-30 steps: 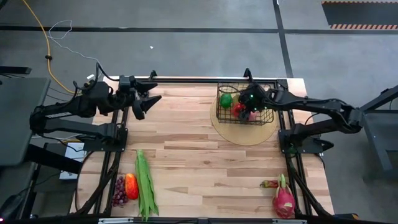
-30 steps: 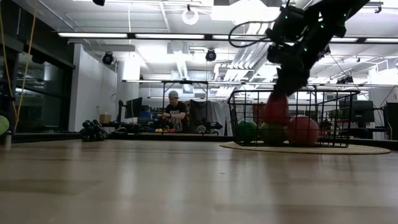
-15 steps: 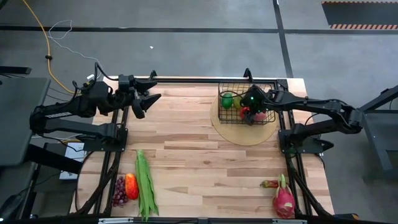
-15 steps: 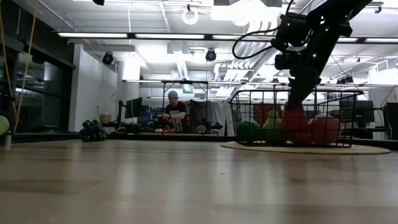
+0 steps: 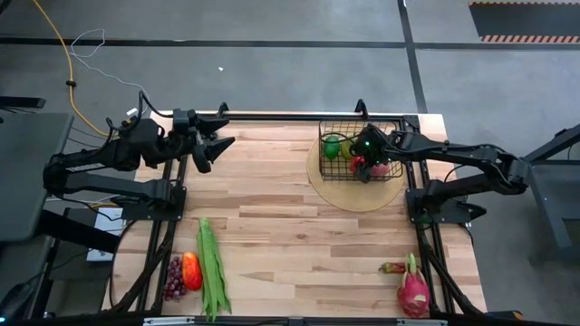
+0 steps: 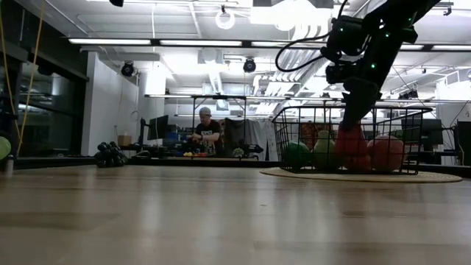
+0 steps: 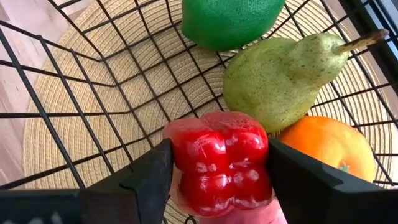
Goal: Build produce basket
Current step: Put the red bell pepper into the black wire basket, then put the dark red chili pepper into the black wire basket
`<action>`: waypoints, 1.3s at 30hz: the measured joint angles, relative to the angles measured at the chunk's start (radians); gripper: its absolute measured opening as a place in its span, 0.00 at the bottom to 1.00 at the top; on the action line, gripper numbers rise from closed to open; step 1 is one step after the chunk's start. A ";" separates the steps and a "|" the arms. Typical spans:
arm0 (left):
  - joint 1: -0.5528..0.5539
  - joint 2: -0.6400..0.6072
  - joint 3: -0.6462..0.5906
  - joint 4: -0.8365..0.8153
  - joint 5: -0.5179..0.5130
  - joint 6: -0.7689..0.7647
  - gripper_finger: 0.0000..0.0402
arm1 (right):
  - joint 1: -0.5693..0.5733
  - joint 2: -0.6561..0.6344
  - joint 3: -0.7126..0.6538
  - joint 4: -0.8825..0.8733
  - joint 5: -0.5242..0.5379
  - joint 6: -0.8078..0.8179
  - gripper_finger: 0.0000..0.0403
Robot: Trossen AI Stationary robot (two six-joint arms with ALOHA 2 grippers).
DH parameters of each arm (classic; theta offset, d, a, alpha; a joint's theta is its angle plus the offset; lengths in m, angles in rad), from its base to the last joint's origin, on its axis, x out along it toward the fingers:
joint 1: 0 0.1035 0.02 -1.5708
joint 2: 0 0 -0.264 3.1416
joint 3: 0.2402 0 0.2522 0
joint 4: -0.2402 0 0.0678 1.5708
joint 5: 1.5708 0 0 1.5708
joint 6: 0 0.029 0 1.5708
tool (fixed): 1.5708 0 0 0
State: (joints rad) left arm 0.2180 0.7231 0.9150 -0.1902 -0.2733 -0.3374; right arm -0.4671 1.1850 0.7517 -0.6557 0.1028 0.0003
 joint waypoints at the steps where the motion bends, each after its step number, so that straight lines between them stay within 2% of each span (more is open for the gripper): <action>1: 0.000 0.000 0.000 0.000 0.000 0.000 0.87 | 0.000 0.000 0.000 0.000 0.000 0.000 0.58; 12: 0.000 0.000 0.000 0.000 0.001 0.000 0.87 | 0.000 0.000 0.000 -0.013 -0.002 -0.001 0.60; 18: 0.000 0.000 0.000 0.000 0.001 0.000 0.87 | 0.000 0.000 0.000 -0.022 0.002 -0.003 0.73; 22: 0.000 0.000 0.000 0.000 0.001 0.002 0.87 | 0.000 -0.001 0.004 -0.038 0.055 -0.005 0.84; 27: 0.000 0.000 0.000 0.000 0.001 0.016 0.87 | 0.000 -0.017 0.092 -0.187 0.068 -0.045 0.91; 30: 0.000 0.000 0.000 0.000 0.006 0.023 0.87 | 0.000 -0.059 0.155 -0.248 0.010 -0.062 0.92; 33: 0.000 -0.002 0.000 0.000 0.067 0.033 0.87 | 0.000 -0.130 0.208 -0.252 -0.053 -0.032 0.92; 37: 0.000 -0.007 0.000 0.000 0.159 0.041 0.87 | 0.001 -0.243 0.236 -0.180 -0.124 0.099 0.92; 39: 0.000 -0.012 0.000 0.006 0.170 0.053 0.87 | 0.003 -0.295 0.233 -0.113 -0.147 0.174 0.92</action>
State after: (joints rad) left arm 0.2180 0.7115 0.9150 -0.1843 -0.1036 -0.2846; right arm -0.4637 0.8898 0.9843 -0.7684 -0.0438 0.1740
